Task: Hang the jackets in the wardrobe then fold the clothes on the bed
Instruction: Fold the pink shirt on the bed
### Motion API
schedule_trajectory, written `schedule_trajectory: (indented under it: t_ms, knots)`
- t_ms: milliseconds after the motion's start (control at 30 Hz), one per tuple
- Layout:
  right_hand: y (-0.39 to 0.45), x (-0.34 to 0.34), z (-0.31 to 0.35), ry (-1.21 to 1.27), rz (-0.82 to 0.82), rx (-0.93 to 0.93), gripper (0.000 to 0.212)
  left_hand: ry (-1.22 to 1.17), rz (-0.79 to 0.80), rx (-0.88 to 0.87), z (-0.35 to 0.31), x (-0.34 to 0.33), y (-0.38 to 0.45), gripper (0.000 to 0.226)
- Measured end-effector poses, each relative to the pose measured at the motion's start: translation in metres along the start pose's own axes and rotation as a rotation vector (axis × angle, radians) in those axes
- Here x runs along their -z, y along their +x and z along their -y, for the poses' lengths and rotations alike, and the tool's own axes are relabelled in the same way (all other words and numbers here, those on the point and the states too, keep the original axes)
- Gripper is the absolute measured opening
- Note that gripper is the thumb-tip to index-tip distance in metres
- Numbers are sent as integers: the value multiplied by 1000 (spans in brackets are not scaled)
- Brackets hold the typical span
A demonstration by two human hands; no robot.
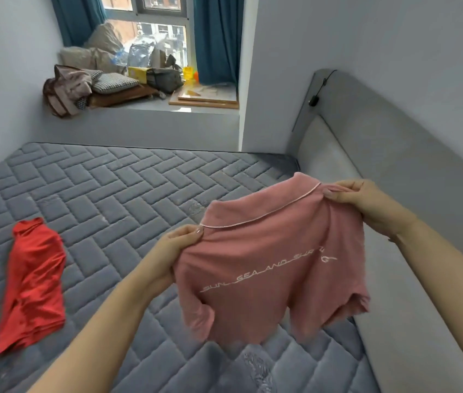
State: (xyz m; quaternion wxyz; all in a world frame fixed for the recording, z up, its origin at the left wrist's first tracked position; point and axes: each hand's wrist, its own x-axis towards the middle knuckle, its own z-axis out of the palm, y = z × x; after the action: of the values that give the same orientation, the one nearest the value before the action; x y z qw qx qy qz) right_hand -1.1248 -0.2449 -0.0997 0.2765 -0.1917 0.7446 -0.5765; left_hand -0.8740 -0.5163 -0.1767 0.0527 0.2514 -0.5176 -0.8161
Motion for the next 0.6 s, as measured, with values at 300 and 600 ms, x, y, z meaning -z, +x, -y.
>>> schedule_trajectory:
  t_ms: [300, 600]
  knots:
    - [145, -150, -10, -686, -68, 168, 26, -265, -361, 3, 68, 67, 11, 9]
    - [273, -452, -216, -1005, 209, 31, 22, -161, -785, 185, 215, 307, 66, 13]
